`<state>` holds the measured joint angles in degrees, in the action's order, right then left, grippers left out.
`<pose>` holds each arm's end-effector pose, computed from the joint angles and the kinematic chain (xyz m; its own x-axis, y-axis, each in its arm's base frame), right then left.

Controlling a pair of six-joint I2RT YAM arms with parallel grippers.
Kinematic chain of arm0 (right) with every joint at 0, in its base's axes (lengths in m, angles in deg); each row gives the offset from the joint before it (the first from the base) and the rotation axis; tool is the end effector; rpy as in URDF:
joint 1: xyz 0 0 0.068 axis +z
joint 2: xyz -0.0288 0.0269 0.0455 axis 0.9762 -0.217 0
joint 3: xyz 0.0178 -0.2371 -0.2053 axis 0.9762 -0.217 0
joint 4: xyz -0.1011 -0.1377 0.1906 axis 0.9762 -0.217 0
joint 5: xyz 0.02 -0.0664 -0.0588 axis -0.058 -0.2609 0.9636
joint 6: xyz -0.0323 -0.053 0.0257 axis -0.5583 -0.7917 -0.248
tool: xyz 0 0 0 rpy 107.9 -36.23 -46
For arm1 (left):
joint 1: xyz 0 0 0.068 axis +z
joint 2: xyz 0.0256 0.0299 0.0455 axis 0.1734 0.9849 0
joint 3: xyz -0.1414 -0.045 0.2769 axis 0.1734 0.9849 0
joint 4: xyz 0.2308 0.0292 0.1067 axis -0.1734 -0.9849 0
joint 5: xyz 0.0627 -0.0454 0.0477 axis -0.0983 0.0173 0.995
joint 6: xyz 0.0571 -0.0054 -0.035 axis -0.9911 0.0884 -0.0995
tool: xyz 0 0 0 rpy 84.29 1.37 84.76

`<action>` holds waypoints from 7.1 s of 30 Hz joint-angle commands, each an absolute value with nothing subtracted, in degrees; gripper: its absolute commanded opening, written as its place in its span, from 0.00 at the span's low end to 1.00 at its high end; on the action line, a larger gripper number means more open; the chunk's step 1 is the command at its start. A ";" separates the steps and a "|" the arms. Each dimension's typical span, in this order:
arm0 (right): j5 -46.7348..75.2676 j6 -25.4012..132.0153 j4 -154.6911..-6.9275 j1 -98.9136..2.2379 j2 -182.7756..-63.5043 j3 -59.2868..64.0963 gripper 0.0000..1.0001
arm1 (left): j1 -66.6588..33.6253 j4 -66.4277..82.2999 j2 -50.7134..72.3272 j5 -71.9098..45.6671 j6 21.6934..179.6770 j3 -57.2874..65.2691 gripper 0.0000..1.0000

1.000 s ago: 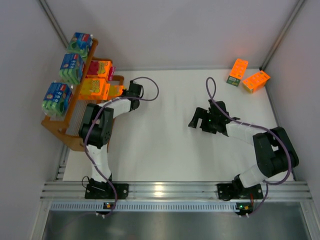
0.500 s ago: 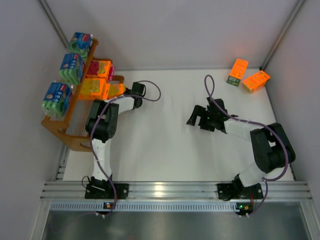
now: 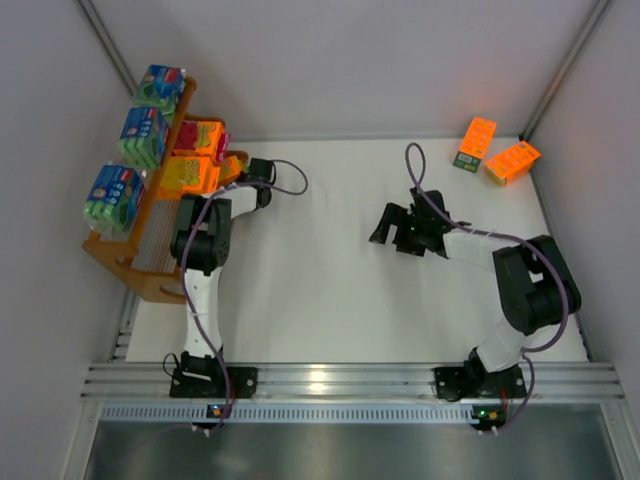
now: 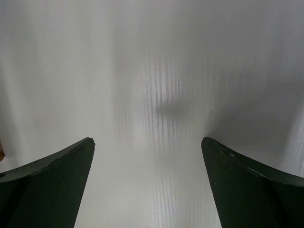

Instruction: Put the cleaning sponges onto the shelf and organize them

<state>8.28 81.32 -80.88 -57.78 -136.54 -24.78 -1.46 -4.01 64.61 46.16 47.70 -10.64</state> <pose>0.3155 0.1264 0.1968 -0.8364 0.2902 -0.4651 -0.0025 0.8464 0.5325 0.4951 -0.0577 0.1488 -0.8071 0.5880 -0.0526 0.2564 0.4294 0.8660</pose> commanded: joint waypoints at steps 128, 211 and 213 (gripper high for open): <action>36.41 56.86 -88.75 -81.42 -184.35 50.79 0.99 | -19.90 0.91 37.79 -6.25 109.41 2.95 0.96; 16.63 63.37 -80.92 -35.37 -115.36 -30.87 0.99 | -15.86 -8.49 -5.10 -5.74 138.59 45.40 0.89; 17.69 63.37 -81.00 -35.45 -115.45 -30.78 1.00 | -15.86 -8.14 -5.10 -6.26 140.34 45.40 0.83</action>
<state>16.41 63.18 -85.27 -36.25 -117.63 -31.25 -15.97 -9.11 -3.63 -7.36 137.29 45.07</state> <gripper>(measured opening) 0.993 0.850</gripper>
